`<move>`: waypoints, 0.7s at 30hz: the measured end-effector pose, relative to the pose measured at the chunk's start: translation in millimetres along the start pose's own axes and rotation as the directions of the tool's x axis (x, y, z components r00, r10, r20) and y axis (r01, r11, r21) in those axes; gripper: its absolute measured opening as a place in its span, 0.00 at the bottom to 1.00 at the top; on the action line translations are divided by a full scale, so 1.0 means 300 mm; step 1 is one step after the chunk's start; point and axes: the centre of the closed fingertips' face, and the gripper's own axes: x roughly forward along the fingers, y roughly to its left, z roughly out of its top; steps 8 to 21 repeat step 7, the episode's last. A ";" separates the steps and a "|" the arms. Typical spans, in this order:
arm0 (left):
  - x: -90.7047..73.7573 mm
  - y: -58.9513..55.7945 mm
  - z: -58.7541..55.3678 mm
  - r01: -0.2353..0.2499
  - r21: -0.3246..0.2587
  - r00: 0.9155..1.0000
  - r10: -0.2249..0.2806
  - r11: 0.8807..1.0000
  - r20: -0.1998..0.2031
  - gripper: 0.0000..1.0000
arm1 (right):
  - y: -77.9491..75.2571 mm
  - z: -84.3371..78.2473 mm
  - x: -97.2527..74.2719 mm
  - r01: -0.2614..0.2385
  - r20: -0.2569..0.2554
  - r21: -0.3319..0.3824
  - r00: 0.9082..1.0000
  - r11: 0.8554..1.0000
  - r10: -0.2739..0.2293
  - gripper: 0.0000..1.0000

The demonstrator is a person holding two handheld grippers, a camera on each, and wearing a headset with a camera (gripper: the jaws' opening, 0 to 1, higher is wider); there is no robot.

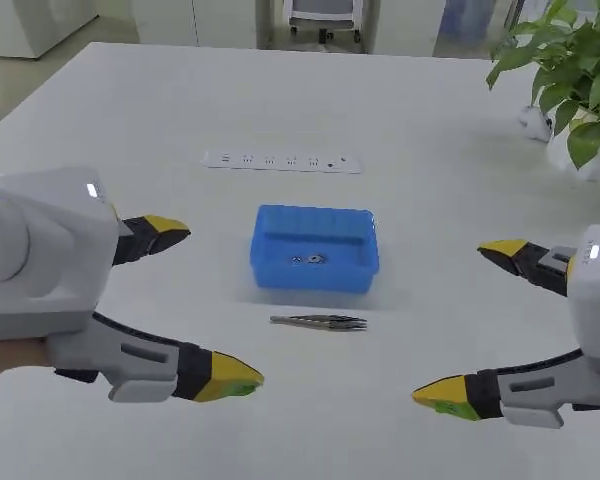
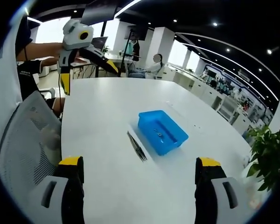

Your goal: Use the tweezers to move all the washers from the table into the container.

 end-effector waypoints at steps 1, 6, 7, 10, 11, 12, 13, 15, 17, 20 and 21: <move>-0.002 0.001 0.005 0.000 0.001 1.000 0.000 1.000 0.003 1.00 | -0.001 -0.001 -0.001 0.001 -0.002 -0.003 1.000 1.000 -0.001 1.00; -0.001 -0.002 0.011 0.007 -0.005 1.000 -0.007 1.000 0.006 1.00 | -0.002 -0.007 -0.009 0.004 -0.008 -0.005 1.000 1.000 -0.004 1.00; -0.001 -0.003 0.009 0.008 -0.007 1.000 -0.008 1.000 0.003 1.00 | -0.001 -0.010 -0.011 0.003 -0.009 -0.006 1.000 1.000 -0.003 1.00; -0.001 -0.003 0.009 0.008 -0.007 1.000 -0.008 1.000 0.003 1.00 | -0.001 -0.010 -0.011 0.003 -0.009 -0.006 1.000 1.000 -0.003 1.00; -0.001 -0.003 0.009 0.008 -0.007 1.000 -0.008 1.000 0.003 1.00 | -0.001 -0.010 -0.011 0.003 -0.009 -0.006 1.000 1.000 -0.003 1.00; -0.001 -0.003 0.009 0.008 -0.007 1.000 -0.008 1.000 0.003 1.00 | -0.001 -0.010 -0.011 0.003 -0.009 -0.006 1.000 1.000 -0.003 1.00; -0.001 -0.003 0.009 0.008 -0.007 1.000 -0.008 1.000 0.003 1.00 | -0.001 -0.010 -0.011 0.003 -0.009 -0.006 1.000 1.000 -0.003 1.00; -0.001 -0.003 0.009 0.008 -0.007 1.000 -0.008 1.000 0.003 1.00 | -0.001 -0.010 -0.011 0.003 -0.009 -0.006 1.000 1.000 -0.003 1.00; -0.001 -0.003 0.009 0.008 -0.007 1.000 -0.008 1.000 0.003 1.00 | -0.001 -0.010 -0.011 0.003 -0.009 -0.006 1.000 1.000 -0.003 1.00; -0.001 -0.003 0.009 0.008 -0.007 1.000 -0.008 1.000 0.003 1.00 | -0.001 -0.010 -0.011 0.003 -0.009 -0.006 1.000 1.000 -0.003 1.00; -0.001 -0.003 0.009 0.008 -0.007 1.000 -0.008 1.000 0.003 1.00 | -0.001 -0.010 -0.011 0.003 -0.009 -0.006 1.000 1.000 -0.003 1.00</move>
